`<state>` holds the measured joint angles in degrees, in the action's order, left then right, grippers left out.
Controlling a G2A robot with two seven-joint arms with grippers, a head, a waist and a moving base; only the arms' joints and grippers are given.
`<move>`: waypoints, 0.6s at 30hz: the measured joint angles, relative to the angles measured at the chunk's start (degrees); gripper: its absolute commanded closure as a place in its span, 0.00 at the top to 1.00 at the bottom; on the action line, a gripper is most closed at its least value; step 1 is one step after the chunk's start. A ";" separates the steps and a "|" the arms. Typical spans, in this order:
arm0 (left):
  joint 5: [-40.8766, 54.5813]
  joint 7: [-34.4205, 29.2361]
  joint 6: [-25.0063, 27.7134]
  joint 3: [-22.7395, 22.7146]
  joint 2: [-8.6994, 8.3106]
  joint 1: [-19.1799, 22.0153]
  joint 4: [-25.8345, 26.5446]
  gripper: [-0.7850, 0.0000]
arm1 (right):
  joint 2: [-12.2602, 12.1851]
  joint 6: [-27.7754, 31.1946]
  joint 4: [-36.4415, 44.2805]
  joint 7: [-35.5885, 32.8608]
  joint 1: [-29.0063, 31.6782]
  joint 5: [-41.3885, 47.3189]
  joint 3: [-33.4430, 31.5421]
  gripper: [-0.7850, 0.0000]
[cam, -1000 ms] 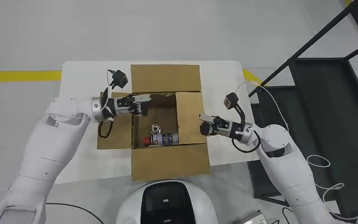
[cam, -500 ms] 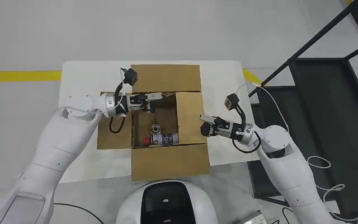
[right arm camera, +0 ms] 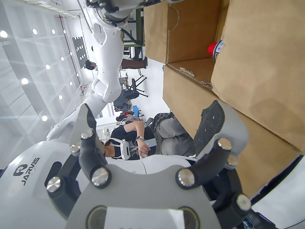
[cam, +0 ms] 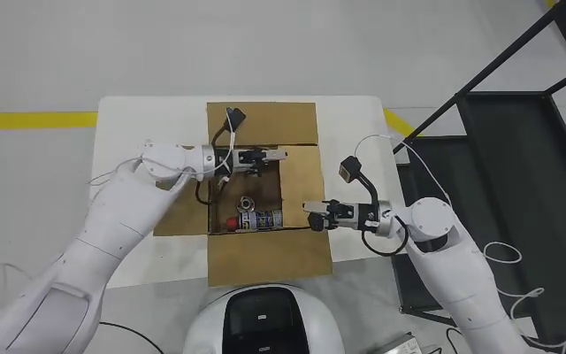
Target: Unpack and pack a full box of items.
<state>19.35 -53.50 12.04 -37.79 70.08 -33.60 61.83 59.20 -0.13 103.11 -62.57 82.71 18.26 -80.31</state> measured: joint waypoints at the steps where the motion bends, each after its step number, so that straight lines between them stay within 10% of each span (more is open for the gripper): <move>1: 0.14 0.69 0.84 1.04 0.77 0.47 -1.43 1.00 | -0.05 -0.11 0.31 0.15 0.39 -0.05 -0.09 1.00; 18: 10.18 2.98 23.04 8.00 13.20 5.76 -20.91 1.00 | -0.43 -2.08 5.07 -0.84 3.69 -0.95 3.95 1.00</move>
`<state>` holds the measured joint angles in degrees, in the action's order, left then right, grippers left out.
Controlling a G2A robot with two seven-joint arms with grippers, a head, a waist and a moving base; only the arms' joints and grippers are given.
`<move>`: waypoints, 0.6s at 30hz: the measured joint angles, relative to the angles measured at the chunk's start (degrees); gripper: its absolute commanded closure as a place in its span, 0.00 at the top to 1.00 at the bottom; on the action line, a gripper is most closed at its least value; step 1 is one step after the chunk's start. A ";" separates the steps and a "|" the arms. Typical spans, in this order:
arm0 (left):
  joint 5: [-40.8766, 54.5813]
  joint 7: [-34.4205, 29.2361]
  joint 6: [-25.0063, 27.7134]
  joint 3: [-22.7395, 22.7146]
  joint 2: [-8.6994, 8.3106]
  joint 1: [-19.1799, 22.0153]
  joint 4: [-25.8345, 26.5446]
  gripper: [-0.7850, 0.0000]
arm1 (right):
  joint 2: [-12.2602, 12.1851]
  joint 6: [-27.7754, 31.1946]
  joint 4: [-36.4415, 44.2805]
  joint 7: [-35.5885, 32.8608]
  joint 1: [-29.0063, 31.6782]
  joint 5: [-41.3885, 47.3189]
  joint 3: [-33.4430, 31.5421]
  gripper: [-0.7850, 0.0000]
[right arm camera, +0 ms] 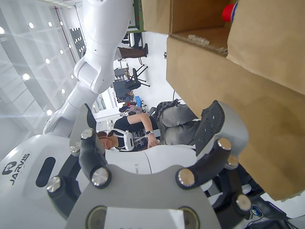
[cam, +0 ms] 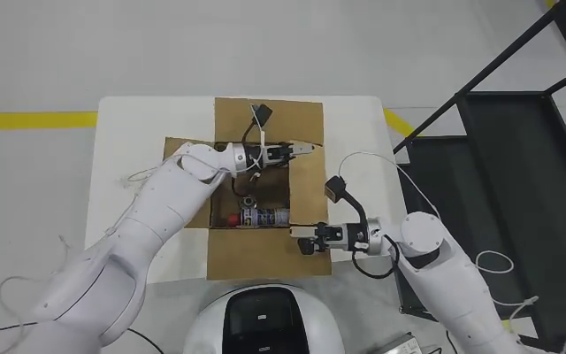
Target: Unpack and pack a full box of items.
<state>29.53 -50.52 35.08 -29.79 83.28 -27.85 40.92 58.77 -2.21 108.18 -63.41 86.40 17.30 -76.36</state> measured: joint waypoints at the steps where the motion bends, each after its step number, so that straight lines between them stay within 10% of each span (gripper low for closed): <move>1: 1.23 -1.85 1.40 -0.17 0.29 0.29 -0.30 1.00 | -0.03 0.13 0.18 -0.41 0.06 -0.10 0.27 1.00; 18: 8.40 -10.05 8.65 -2.06 4.03 2.22 -2.09 1.00 | -0.61 8.50 3.55 14.97 10.37 0.99 -8.03 1.00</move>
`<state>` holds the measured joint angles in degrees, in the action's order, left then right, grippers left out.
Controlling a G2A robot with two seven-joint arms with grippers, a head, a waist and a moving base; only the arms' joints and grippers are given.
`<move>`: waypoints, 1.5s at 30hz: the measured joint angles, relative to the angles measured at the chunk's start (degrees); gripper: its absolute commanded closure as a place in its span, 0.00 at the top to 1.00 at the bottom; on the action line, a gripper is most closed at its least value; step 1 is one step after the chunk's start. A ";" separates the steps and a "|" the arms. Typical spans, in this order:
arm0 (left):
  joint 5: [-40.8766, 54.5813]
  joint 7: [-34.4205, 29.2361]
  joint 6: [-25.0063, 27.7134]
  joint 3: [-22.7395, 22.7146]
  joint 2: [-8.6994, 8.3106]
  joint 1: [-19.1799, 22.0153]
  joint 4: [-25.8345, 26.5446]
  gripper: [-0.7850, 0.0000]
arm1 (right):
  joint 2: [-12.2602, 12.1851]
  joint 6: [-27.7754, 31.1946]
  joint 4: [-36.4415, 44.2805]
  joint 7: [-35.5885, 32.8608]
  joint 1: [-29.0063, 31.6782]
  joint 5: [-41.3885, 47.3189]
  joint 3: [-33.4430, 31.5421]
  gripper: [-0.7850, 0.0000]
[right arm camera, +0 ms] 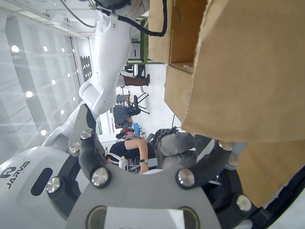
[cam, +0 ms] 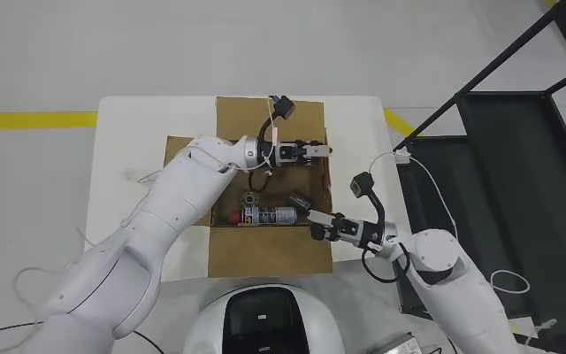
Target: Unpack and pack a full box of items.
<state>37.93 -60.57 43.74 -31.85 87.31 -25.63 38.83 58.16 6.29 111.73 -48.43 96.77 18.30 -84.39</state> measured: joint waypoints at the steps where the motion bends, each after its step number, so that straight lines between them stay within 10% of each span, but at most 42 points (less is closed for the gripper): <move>1: -0.03 0.23 0.23 -0.47 -0.25 -0.03 0.27 1.00 | -0.05 0.48 0.42 0.80 1.12 0.28 -0.95 1.00; 11: -2.34 -0.71 -0.70 -11.27 -8.16 -6.43 12.42 1.00 | 0.54 4.53 -0.42 14.93 7.79 3.77 -6.41 1.00; 24: -8.78 -8.68 -12.04 -38.29 -20.37 -34.18 44.98 1.00 | 1.63 -2.22 -8.57 24.28 -0.51 -2.65 -0.55 1.00; 36: -8.56 -3.86 -14.06 -57.43 -23.74 -51.07 60.41 1.00 | 3.05 -4.44 -17.77 25.01 -12.99 -7.48 7.35 1.00; 45: -6.57 -3.79 -15.29 -60.54 -24.38 -55.57 61.10 1.00 | 4.51 -4.37 -22.88 24.48 -21.06 -8.42 13.19 1.00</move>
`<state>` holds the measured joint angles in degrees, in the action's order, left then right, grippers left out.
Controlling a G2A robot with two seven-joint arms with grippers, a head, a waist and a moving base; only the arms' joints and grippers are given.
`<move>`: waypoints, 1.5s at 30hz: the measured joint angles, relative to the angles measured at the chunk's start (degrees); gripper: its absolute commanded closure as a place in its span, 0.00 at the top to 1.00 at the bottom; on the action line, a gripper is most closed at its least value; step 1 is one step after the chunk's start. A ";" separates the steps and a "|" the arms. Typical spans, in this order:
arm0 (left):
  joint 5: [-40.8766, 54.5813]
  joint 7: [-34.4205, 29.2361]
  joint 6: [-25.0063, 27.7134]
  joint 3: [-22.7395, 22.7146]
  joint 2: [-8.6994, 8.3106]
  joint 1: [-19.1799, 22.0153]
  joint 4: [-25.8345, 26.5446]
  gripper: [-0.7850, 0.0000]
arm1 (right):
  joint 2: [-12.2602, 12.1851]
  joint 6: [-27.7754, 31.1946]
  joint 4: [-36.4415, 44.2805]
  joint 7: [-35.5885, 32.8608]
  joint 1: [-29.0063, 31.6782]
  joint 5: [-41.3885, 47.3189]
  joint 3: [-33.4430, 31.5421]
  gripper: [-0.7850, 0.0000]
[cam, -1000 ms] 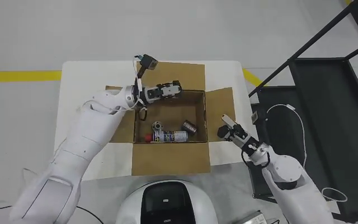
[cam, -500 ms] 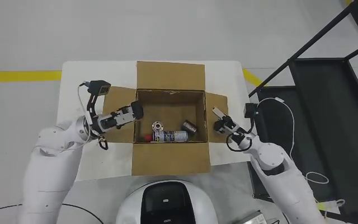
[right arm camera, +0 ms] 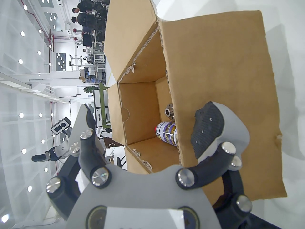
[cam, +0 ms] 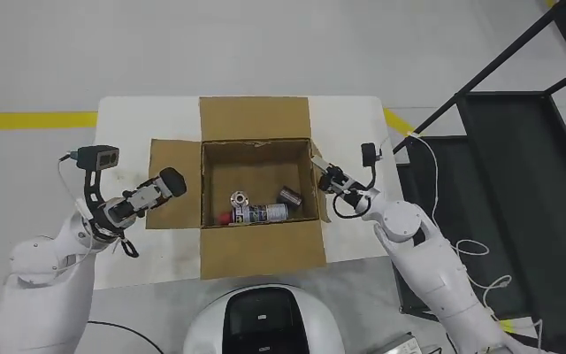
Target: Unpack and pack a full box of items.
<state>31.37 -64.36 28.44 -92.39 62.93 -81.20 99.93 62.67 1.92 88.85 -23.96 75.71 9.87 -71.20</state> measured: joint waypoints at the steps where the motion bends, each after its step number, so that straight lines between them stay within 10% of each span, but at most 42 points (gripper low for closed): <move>1: 0.08 -0.18 -0.28 0.00 -0.05 -0.10 -0.17 1.00 | 0.12 0.07 -0.31 0.05 -0.58 -0.08 0.38 1.00; 24: 4.06 -17.45 -10.01 -2.37 -2.41 5.96 -8.65 1.00 | -0.32 -7.48 18.14 -11.78 -5.19 -30.38 6.88 1.00; 45: 4.64 -17.90 -10.30 -2.46 -2.48 6.21 -9.01 1.00 | -0.27 -7.60 17.89 -11.86 -5.51 -30.63 7.18 1.00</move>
<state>36.00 -82.26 18.14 -94.85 60.45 -74.99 90.92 62.41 -5.68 106.74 -35.82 70.20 -20.76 -64.02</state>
